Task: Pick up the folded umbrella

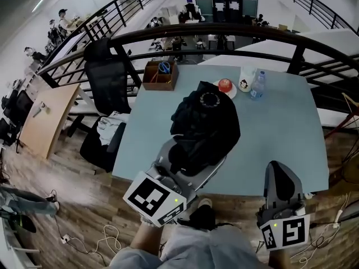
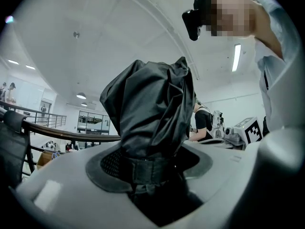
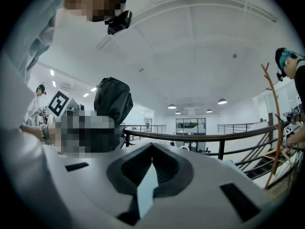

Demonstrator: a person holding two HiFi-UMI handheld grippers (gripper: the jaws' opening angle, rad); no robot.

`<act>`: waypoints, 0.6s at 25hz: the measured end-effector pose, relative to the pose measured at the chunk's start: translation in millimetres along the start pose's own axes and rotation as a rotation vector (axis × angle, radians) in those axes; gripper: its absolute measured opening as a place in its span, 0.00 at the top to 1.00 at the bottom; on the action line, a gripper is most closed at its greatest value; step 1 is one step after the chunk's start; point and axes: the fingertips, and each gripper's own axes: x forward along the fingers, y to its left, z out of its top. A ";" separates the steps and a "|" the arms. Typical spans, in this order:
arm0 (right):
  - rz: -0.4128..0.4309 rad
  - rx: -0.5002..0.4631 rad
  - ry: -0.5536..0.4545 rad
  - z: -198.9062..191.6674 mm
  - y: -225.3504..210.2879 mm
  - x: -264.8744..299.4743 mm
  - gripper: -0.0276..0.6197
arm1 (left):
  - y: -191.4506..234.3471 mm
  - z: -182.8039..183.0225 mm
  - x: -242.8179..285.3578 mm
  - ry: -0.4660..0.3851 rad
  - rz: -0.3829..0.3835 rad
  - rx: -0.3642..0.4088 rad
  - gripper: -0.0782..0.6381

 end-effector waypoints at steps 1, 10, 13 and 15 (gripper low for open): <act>0.002 0.002 -0.001 -0.1 -1.0 -7.7 0.96 | -7.1 1.7 -3.8 -0.007 0.009 -0.001 0.50; 0.030 0.008 -0.021 -2.9 -9.7 -82.2 0.96 | -72.6 11.7 -42.3 -0.059 0.089 -0.034 0.50; 0.038 0.004 -0.026 -1.7 -8.9 -108.7 0.96 | -92.9 15.6 -58.3 -0.066 0.126 -0.024 0.50; 0.044 0.002 -0.033 -0.3 -7.8 -122.1 0.96 | -103.9 16.9 -66.1 -0.066 0.143 -0.016 0.50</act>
